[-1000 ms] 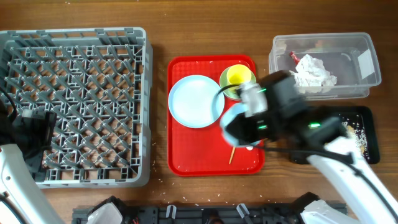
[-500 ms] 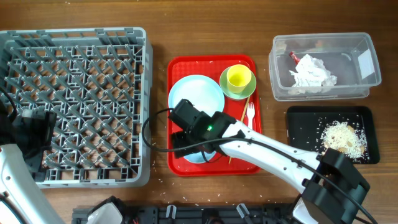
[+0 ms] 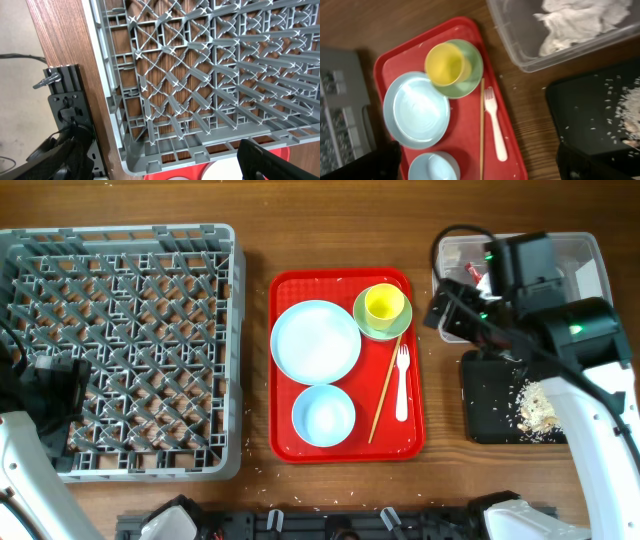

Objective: Sort waste into correct bins and load items into the dishwasher rack

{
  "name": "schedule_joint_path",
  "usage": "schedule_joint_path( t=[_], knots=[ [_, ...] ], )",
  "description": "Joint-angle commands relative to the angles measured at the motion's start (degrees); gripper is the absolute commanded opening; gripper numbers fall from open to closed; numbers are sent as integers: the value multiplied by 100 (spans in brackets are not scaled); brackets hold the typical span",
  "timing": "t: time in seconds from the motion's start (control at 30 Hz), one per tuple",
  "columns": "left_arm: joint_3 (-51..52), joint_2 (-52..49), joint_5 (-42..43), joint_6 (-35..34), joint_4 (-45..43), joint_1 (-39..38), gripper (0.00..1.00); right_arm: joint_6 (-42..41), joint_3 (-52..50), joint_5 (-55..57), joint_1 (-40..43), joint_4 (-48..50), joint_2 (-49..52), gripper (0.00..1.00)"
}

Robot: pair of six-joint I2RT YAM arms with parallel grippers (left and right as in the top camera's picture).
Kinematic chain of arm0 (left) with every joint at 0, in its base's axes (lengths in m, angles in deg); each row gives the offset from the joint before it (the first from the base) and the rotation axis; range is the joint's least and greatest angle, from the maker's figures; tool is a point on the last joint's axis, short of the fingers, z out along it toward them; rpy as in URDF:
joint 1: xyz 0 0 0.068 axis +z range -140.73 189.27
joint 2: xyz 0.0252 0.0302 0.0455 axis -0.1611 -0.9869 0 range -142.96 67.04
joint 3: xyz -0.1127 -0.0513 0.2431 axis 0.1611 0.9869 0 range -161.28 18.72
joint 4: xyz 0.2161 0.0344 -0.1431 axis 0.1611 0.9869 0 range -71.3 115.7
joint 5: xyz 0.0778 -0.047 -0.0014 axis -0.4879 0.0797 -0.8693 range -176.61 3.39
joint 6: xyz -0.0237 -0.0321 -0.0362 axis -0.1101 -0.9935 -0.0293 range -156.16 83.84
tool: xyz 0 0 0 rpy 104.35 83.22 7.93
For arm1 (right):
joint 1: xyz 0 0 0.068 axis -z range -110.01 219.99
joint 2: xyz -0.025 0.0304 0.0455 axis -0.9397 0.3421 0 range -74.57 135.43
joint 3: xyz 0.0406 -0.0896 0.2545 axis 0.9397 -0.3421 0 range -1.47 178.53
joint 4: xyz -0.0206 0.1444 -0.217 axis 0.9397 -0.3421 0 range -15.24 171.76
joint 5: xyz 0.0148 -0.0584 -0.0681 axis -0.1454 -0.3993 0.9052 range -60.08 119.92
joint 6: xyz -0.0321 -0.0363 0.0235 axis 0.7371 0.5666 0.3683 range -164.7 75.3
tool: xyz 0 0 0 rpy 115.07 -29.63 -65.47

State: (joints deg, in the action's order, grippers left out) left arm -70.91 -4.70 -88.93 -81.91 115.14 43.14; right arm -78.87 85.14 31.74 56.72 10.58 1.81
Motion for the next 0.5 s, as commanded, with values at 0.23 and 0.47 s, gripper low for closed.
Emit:
schedule_joint_path(
  t=[0.23, 0.47],
  knots=[
    [142, 35, 3829, 2520, 9, -748, 100, 118, 37, 136, 297, 0, 28, 100],
    [981, 81, 3320, 1818, -717, -4116, 80, 118, 37, 133, 297, -2, 28, 100]
  ],
)
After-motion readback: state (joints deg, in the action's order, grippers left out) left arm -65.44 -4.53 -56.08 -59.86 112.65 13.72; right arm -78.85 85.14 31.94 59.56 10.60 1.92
